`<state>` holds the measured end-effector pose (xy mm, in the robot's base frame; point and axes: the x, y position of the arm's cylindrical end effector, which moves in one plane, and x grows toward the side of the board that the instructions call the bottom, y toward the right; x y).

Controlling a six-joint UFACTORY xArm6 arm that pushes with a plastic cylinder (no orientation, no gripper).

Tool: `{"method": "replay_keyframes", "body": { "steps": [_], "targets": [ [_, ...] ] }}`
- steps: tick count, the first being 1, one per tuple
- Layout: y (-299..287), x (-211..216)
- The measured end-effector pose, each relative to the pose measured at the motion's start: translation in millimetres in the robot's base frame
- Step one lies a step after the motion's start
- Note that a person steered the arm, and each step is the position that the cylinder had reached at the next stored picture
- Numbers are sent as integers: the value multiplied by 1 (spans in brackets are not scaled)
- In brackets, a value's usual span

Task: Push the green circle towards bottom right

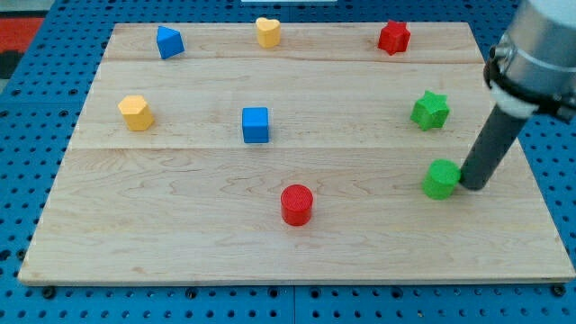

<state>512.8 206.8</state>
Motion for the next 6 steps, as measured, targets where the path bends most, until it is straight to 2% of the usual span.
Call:
{"method": "replay_keyframes", "body": {
  "steps": [1, 2, 3, 4, 6],
  "targets": [
    [-8, -24],
    [-63, -34],
    [-46, -53],
    [-113, -59],
    [-15, 10]
  ]
}}
